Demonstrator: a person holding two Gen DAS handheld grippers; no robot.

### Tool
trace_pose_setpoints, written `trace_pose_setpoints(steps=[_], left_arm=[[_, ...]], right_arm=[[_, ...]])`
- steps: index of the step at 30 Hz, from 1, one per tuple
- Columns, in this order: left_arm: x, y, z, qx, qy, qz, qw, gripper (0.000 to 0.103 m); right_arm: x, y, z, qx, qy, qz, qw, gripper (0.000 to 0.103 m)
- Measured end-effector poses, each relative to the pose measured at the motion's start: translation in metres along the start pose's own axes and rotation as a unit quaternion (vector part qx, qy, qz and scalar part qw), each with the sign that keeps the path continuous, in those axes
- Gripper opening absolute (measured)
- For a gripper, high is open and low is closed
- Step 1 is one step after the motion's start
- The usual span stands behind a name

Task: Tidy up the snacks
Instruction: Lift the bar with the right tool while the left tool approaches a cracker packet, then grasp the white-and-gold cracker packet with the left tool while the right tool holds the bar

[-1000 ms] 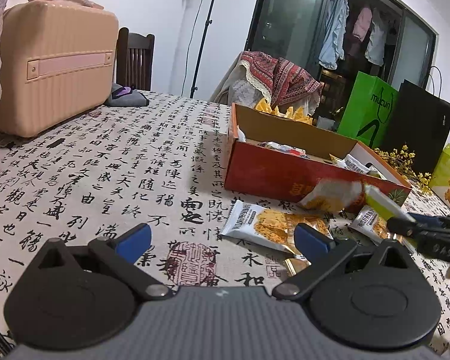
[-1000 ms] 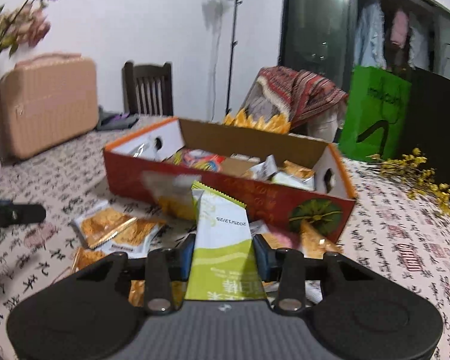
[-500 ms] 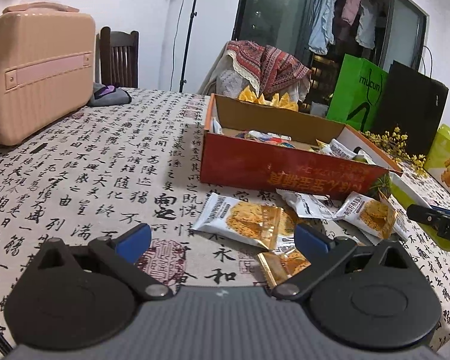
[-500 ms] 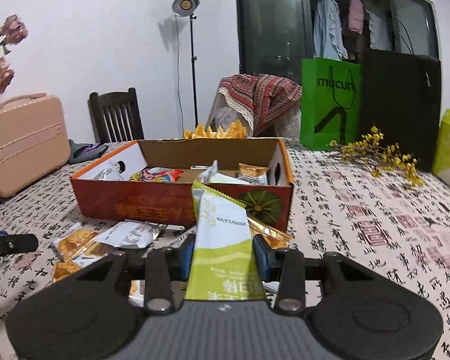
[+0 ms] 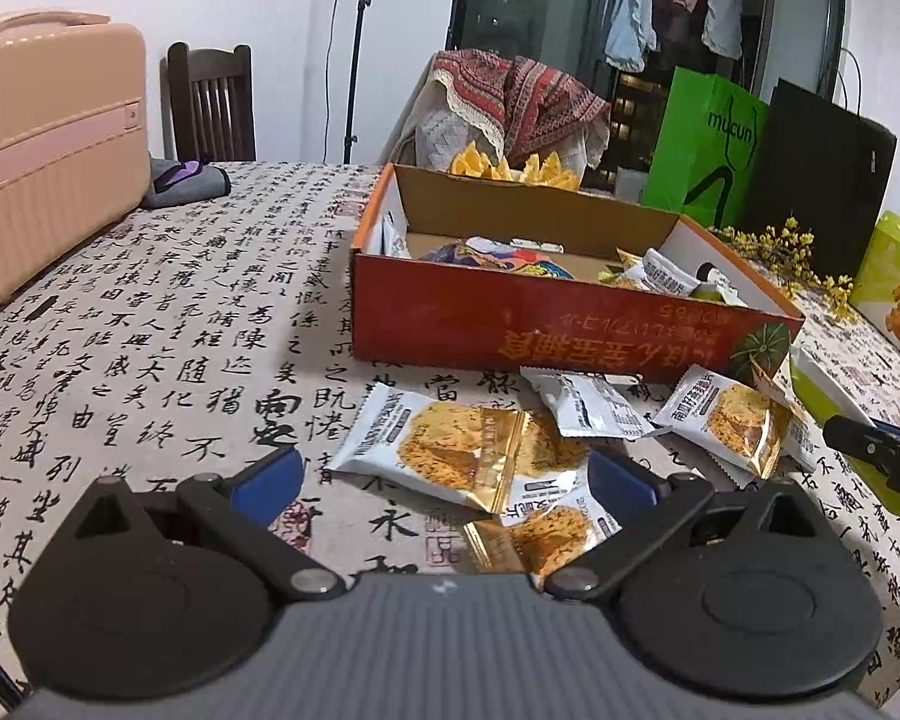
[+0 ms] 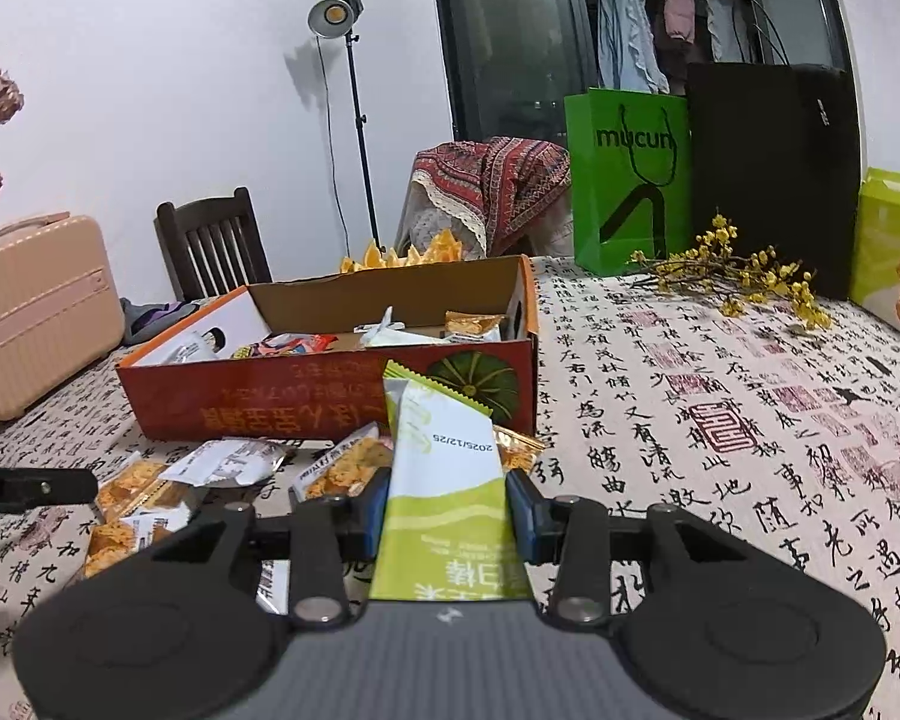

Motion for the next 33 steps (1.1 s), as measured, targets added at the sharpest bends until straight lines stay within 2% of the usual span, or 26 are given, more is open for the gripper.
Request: trace_pose_setpoints(steps=[8,16,21,22,24,25,30,31,33], left_arm=[[-0.002,0.019,0.010,-0.008,0.030,-0.020,0.9993,0.103],[-0.006,0.056,0.000,-0.044,0.036,-0.055,0.9969,0.103],[-0.005,0.064,-0.011,-0.005,-0.002,-0.062,0.9981,0.103],[-0.006,0.062,-0.014,-0.006,-0.006,-0.059,0.9982,0.099],[-0.007,0.058,-0.015,-0.005,-0.009,-0.051,0.9986,0.085],[-0.007,0.056,-0.016,-0.001,-0.011,-0.050,0.9987,0.082],[-0.007,0.049,-0.018,-0.008,-0.009,-0.033,0.9994,0.075],[-0.007,0.046,-0.017,-0.003,-0.009,-0.028,0.9996,0.069],[-0.010,0.039,-0.013,0.006,-0.006,-0.018,0.9998,0.067]], right_arm=[[0.004,0.004,0.004,-0.005,0.009,-0.002,1.000,0.039],[0.003,0.005,0.006,-0.004,0.011,-0.002,1.000,0.039],[0.002,0.006,0.006,-0.002,0.010,-0.004,1.000,0.039],[0.002,0.006,0.006,-0.002,0.009,-0.004,1.000,0.039],[0.002,0.006,0.004,-0.002,0.007,-0.004,1.000,0.039],[0.002,0.006,0.002,-0.002,0.006,-0.004,1.000,0.039],[0.001,0.004,-0.002,-0.002,0.002,-0.003,1.000,0.039],[0.001,0.004,-0.003,-0.002,0.001,-0.003,1.000,0.039],[0.000,0.003,-0.003,0.000,0.000,-0.003,1.000,0.039]])
Point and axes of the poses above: each gripper's, at about its wrist camera, not at the fingertips, and y roughly the way its jaws point, z to its right, x to its underside, the point moved 9 cm from there along y, roughly the way its jaws point, and after that the axes turned 2 degrees about -y, right-handed, at the moved point
